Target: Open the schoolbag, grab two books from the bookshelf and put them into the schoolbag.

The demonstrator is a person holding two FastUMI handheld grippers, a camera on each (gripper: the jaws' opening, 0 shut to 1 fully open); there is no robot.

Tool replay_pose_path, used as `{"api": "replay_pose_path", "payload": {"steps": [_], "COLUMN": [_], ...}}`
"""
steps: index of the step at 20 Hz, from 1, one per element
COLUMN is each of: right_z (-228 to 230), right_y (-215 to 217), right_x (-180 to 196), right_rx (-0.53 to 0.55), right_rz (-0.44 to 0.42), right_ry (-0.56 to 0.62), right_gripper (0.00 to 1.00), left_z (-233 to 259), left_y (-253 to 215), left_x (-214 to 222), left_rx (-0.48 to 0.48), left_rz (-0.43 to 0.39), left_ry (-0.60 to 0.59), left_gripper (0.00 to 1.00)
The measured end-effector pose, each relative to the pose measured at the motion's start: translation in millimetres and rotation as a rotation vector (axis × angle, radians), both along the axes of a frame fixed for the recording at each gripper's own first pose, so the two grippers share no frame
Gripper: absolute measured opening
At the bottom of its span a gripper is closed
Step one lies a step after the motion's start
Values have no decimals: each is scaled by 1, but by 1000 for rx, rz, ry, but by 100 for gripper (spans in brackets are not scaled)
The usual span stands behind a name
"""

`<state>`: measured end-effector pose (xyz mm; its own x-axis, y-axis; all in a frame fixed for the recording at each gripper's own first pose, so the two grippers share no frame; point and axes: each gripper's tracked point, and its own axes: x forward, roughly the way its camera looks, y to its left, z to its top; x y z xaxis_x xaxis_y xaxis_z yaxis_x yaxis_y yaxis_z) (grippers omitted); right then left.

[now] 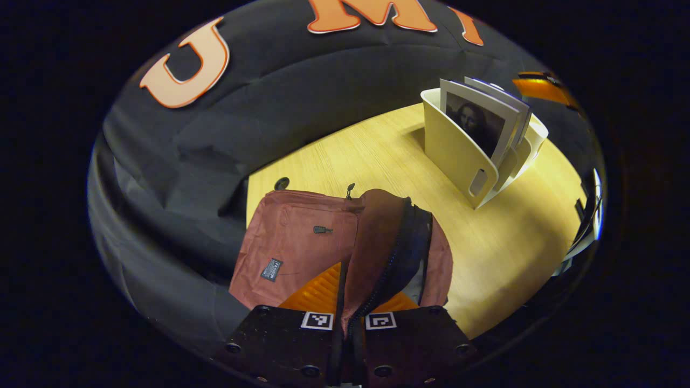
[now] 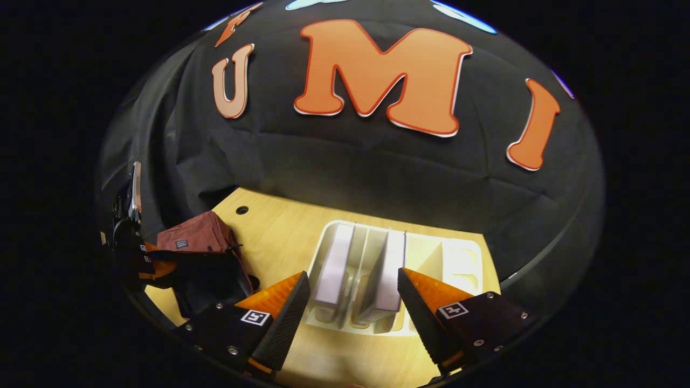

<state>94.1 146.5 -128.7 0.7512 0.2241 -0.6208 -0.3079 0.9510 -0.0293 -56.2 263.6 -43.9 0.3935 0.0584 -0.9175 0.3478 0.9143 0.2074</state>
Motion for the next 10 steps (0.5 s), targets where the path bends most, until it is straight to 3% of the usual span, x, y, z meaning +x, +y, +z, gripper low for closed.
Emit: {"api": "replay_pose_path", "payload": {"steps": [2,6,10], "right_z": [-7,-27,-37], "right_y": [14,42,30], "right_x": [6,-2,18], "right_rx": [5,87,-36], "right_rz": [-9,-36,-67], "right_ry": [65,301,309], "right_gripper": [97,98,97], "left_z": [2,7,12], "left_y": [5,12,18], "left_x": [5,11,18], "left_rx": [-52,-123,-136], "left_rz": [-11,-73,-135], "left_ry": [42,118,150], "left_gripper": [7,1,5]}}
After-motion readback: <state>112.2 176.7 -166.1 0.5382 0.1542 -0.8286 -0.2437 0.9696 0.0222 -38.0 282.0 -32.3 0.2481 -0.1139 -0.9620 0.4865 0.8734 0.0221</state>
